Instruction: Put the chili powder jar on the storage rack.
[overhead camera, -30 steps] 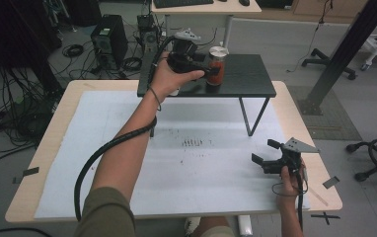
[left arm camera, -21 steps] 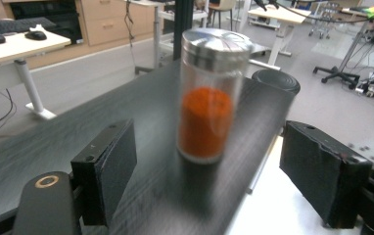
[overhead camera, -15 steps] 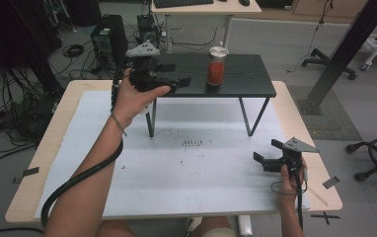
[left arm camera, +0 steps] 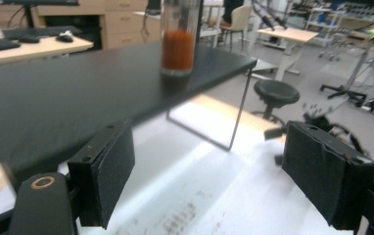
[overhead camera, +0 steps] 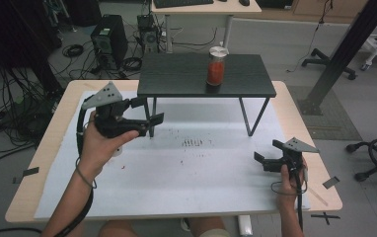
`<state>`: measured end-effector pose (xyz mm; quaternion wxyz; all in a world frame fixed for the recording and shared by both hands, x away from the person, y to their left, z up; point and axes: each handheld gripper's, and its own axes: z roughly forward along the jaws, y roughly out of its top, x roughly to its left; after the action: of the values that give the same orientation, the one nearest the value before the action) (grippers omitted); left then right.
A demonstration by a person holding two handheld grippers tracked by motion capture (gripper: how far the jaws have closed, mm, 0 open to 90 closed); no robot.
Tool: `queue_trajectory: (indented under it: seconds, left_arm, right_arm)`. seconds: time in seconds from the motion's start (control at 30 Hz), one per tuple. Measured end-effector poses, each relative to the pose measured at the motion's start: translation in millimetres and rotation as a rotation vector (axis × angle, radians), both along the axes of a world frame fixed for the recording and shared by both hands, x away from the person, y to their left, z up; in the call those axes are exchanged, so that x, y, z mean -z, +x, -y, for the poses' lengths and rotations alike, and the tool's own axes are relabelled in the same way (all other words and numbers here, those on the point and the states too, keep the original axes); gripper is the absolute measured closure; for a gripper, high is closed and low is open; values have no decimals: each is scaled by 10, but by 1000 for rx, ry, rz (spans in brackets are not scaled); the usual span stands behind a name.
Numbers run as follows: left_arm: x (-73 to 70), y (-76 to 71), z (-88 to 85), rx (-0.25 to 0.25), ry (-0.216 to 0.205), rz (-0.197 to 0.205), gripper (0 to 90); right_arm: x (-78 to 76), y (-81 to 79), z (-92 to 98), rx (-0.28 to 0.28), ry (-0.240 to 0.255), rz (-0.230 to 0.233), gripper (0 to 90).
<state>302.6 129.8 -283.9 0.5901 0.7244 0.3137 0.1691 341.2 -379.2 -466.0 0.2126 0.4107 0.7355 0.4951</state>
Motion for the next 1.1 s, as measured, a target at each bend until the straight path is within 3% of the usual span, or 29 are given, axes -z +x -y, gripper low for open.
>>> queue_trajectory:
  seconds: [0.1, 0.13, 0.53, 0.63, 0.8, 1.1]
  left_arm:
    - [96, -91, -60, -15, -14, -1, 199]
    - [194, -175, -112, -23, -18, -5, 199]
    - [615, -448, -320, -66, -2, -26, 191]
    - [661, -485, -361, -73, 5, -30, 191]
    - [695, -517, -454, -92, -22, -24, 191]
    - [744, -519, -465, -89, -23, -36, 189]
  right_arm:
    - [0, -2, 0, 2, -2, -2, 4]
    - [-4, -6, 2, 6, -4, 6, 3]
    - [-14, -8, -37, 4, -45, 0, 4]
    - [-17, -9, -38, 3, -45, 2, 4]
    - [-23, -18, -42, 0, -43, 10, 4]
    - [-28, -22, -52, -5, -45, 14, 4]
